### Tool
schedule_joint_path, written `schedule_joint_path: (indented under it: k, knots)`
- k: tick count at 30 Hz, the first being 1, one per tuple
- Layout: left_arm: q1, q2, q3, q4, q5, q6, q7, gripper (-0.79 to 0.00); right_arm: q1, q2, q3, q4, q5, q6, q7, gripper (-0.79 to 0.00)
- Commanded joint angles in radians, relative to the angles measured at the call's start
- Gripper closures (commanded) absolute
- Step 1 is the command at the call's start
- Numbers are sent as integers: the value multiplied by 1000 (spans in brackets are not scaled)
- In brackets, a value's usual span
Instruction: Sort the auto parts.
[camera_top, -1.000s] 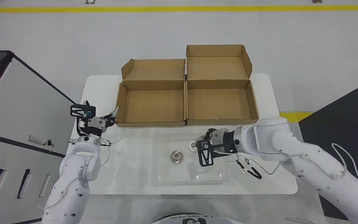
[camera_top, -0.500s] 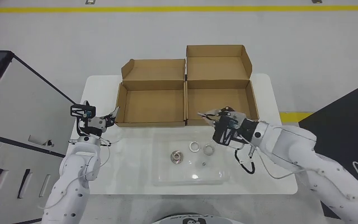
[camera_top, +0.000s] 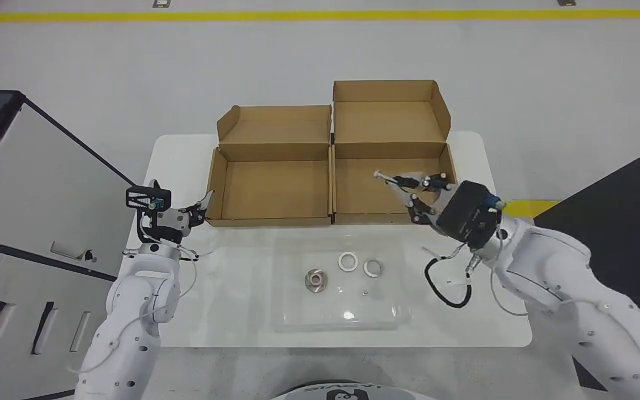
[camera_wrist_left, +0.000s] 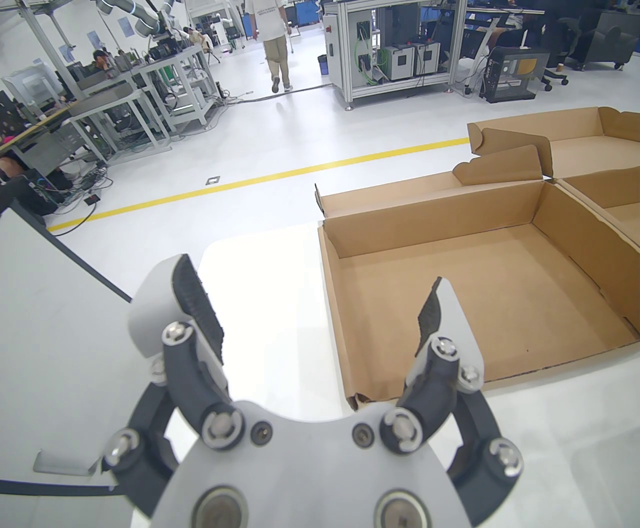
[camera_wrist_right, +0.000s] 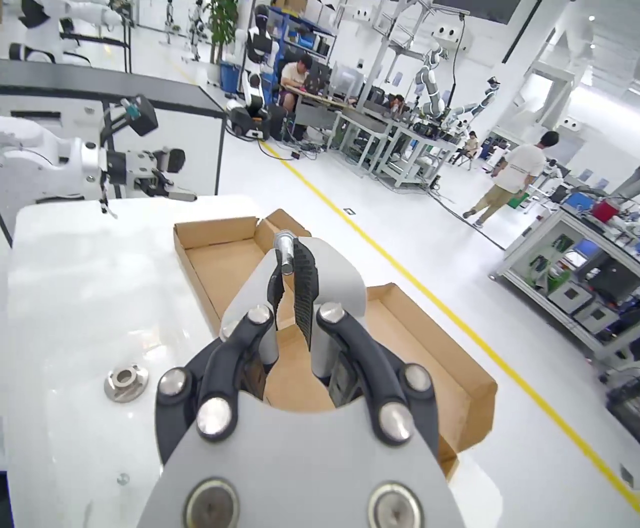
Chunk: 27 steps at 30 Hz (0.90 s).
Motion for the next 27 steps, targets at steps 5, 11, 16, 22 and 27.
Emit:
schedule_joint_path:
  k: [5, 11, 16, 22, 27]
  knots:
    - [0, 0, 0, 0, 0, 0, 0, -785, 48, -6, 36, 55, 160, -152, -14, 0]
    - [0, 0, 0, 0, 0, 0, 0, -785, 119, -15, 26, 137, 366, -343, -7, 0]
    - [0, 0, 0, 0, 0, 0, 0, -785, 184, -22, 2, 197, 562, -465, 38, 0]
    - [0, 0, 0, 0, 0, 0, 0, -785, 267, -30, -43, 252, 771, -569, 117, 0]
    - [0, 0, 0, 0, 0, 0, 0, -785, 335, -35, -88, 288, 929, -644, 197, 0]
